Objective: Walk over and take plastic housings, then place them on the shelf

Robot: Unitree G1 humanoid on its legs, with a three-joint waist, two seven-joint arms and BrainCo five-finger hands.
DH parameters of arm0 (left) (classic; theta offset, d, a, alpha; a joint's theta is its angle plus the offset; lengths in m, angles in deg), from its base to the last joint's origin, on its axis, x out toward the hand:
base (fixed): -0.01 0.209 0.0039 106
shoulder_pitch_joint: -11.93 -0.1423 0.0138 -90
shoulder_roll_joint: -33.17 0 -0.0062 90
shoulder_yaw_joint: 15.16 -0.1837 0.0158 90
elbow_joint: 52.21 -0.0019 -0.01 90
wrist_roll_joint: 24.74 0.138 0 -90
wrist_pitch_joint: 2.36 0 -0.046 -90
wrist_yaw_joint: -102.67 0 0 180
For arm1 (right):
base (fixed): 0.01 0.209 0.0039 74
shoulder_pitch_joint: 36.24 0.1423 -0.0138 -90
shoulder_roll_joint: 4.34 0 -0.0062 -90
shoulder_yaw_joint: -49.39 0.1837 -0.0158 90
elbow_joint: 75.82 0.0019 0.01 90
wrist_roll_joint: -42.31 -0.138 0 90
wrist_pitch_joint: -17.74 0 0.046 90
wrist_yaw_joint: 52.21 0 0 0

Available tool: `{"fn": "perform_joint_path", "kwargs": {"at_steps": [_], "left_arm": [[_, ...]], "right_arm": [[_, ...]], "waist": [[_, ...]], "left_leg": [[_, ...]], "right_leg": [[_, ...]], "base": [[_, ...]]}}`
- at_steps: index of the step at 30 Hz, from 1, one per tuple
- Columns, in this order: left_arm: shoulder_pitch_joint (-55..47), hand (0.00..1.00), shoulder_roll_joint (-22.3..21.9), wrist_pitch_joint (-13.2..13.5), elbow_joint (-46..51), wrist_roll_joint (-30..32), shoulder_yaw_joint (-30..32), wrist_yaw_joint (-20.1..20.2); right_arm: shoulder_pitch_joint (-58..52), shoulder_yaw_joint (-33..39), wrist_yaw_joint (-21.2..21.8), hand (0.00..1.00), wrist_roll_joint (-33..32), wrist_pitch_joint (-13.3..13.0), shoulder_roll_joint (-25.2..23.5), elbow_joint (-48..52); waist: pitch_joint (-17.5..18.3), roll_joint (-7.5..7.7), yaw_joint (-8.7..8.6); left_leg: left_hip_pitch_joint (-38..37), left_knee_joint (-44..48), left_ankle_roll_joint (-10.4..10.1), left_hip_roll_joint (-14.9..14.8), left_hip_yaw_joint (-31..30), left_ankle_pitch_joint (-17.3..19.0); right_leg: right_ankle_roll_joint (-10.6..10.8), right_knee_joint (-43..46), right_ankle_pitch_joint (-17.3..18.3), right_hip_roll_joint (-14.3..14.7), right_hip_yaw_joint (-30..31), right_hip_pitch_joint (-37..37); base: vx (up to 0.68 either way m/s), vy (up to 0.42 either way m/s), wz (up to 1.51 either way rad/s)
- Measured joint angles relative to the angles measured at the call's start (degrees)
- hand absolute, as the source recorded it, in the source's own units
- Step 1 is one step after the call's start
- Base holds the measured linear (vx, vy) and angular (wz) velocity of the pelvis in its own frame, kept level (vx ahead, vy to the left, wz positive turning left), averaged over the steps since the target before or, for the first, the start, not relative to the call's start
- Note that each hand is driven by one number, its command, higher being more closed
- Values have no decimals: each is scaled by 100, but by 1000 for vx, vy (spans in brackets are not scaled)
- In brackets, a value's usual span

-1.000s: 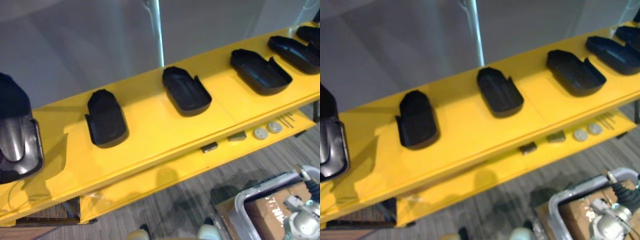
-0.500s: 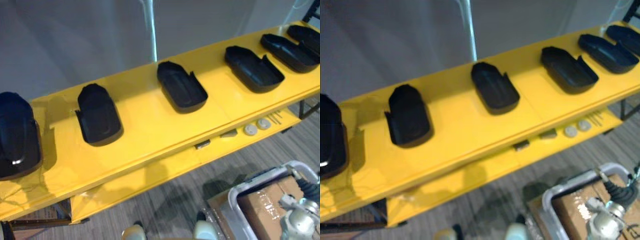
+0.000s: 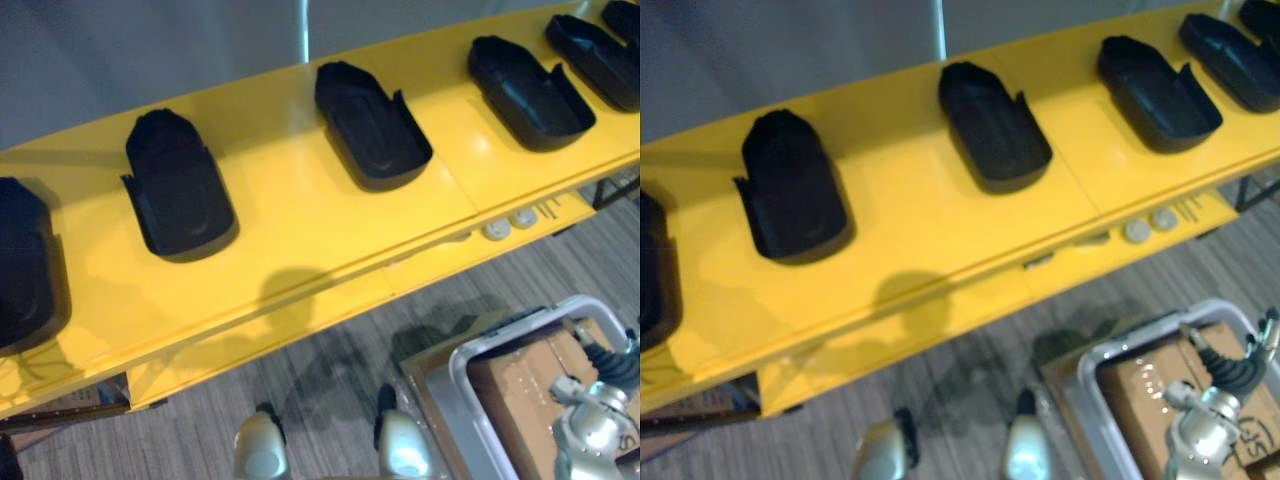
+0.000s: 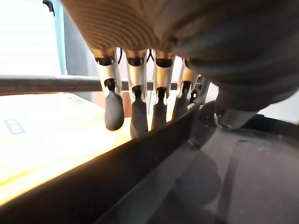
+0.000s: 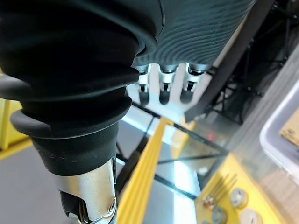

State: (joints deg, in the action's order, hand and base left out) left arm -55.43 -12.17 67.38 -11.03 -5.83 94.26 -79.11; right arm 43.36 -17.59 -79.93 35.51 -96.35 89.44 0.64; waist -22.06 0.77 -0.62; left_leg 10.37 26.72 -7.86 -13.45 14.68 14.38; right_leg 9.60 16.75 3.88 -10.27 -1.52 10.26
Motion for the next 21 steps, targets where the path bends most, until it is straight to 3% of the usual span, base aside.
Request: {"fn": "perform_joint_path", "kwargs": {"at_steps": [3, 6, 9, 10, 13, 14, 16, 18, 21], "left_arm": [[60, 0, -80, -50, 87, -9, -7, -219], [306, 0, -92, -312, 99, -67, -10, -654], [377, 0, -106, -436, 143, -323, 14, -1370], [442, 0, -105, -445, 209, -441, 33, -1816], [747, 0, -76, -310, 488, -703, 68, -2918], [879, 0, -54, -157, 618, -831, 68, -3351], [1036, 0, -3, -7, 1044, -832, 66, -3833], [1154, 0, 188, 170, 1567, -658, 23, -4235], [1303, 0, 445, 346, 1827, -582, -32, -4461]], "right_arm": [[62, 35, 23, 0, -162, 0, 87, 71], [121, 53, 66, 0, -202, 0, 210, 179], [180, 53, 164, 0, -226, -2, 258, 185], [178, 53, 201, 0, -287, -3, 261, 185], [156, 53, 326, 0, -367, -149, 245, 184], [159, 50, 395, 0, -366, -229, 202, 177], [146, 40, 431, 0, -364, -328, 76, 176], [139, -55, 467, 0, -321, -373, -93, 140], [34, -320, 515, 0, -218, -370, -237, 35]], "waist": [[-39, 10, -22], [-221, 22, -35], [-224, 21, -33], [-226, 18, -35], [-224, 19, -27], [-224, 15, -34], [-206, 10, -38], [-97, -4, -53], [164, -97, -59]], "left_leg": [[198, 139, 21, -19, 10, 52], [274, 288, 37, -39, 33, 67], [272, 277, 37, -44, 117, 68], [260, 270, 37, -47, 121, 68], [155, 154, 35, -20, 158, 64], [40, 86, 28, -1, 172, 57], [-162, -66, 12, 43, 179, 23], [-325, -300, 5, 117, 179, -69], [-513, -573, -38, 147, 143, -175]], "right_leg": [[17, 63, -10, 3, 43, 195], [45, 89, -42, 15, 113, 291], [49, 96, -45, 17, 175, 364], [49, 96, -45, 21, 177, 363], [50, 91, -45, 10, 193, 321], [50, 70, -44, -3, 188, 231], [50, -4, -43, -25, 155, 48], [55, -142, -45, -68, 99, -105], [57, -343, -49, -74, -24, -323]], "base": [[-37, 27, -6], [-3, 17, -9], [7, -2, -11], [11, -16, -3], [6, -13, -4], [0, 0, 0], [11, -5, 2], [39, -26, 10], [76, -37, 15]]}}
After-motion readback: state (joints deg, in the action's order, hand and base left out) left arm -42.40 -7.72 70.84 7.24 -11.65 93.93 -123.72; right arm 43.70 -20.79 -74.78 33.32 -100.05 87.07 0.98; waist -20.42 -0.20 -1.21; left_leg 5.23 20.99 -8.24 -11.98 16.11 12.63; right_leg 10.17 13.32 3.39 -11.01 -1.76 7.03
